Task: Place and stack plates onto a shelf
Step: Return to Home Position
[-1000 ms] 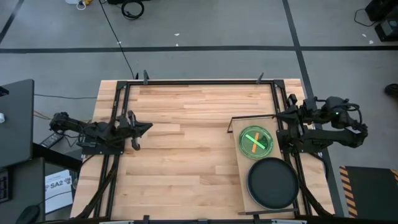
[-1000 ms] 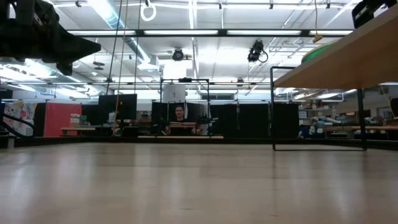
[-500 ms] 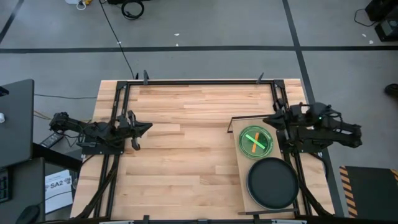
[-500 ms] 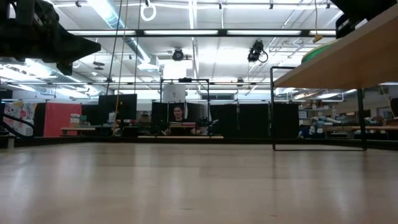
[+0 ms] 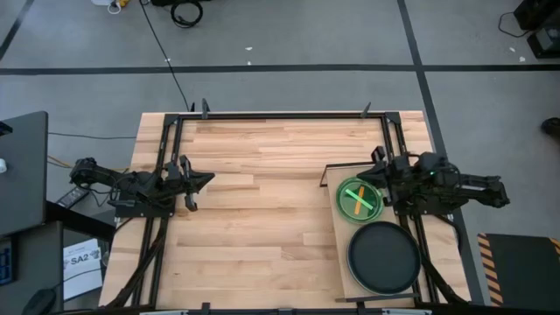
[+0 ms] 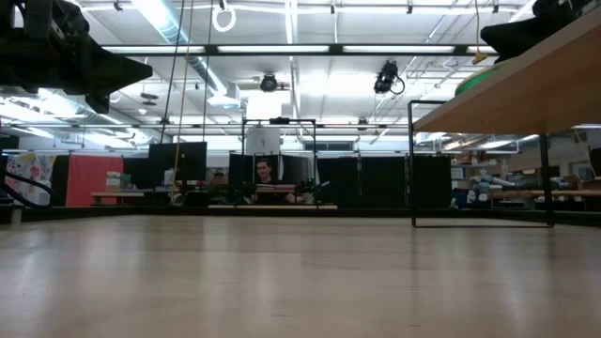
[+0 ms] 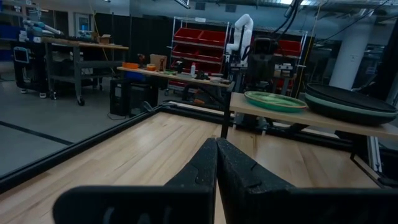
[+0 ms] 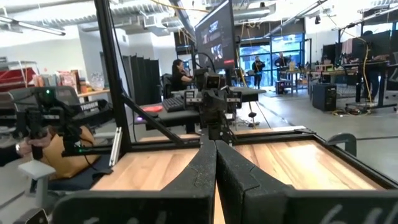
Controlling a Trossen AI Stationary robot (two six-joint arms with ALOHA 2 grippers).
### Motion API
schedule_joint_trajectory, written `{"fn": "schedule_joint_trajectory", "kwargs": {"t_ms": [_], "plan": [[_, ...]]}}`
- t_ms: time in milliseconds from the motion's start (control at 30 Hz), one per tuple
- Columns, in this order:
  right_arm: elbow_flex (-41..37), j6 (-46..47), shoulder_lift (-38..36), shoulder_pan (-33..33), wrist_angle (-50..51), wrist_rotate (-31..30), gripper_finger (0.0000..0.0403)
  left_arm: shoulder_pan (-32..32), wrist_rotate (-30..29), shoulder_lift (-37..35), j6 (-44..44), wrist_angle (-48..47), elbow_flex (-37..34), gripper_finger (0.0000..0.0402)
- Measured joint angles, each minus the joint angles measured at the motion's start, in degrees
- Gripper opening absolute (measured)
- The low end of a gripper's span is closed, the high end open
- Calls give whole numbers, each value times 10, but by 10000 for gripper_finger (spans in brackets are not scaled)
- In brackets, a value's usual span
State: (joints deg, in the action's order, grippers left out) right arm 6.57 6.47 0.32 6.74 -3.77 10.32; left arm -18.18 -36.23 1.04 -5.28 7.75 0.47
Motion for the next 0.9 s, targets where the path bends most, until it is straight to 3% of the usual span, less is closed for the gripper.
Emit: {"fn": "schedule_joint_trajectory", "kwargs": {"t_ms": [467,900], "plan": [[-62,-18,0,0,-85,0,13,0,0,0,0,0,0,11],[-62,-22,0,0,-73,-4,13,0,0,0,0,0,0,11]]}}
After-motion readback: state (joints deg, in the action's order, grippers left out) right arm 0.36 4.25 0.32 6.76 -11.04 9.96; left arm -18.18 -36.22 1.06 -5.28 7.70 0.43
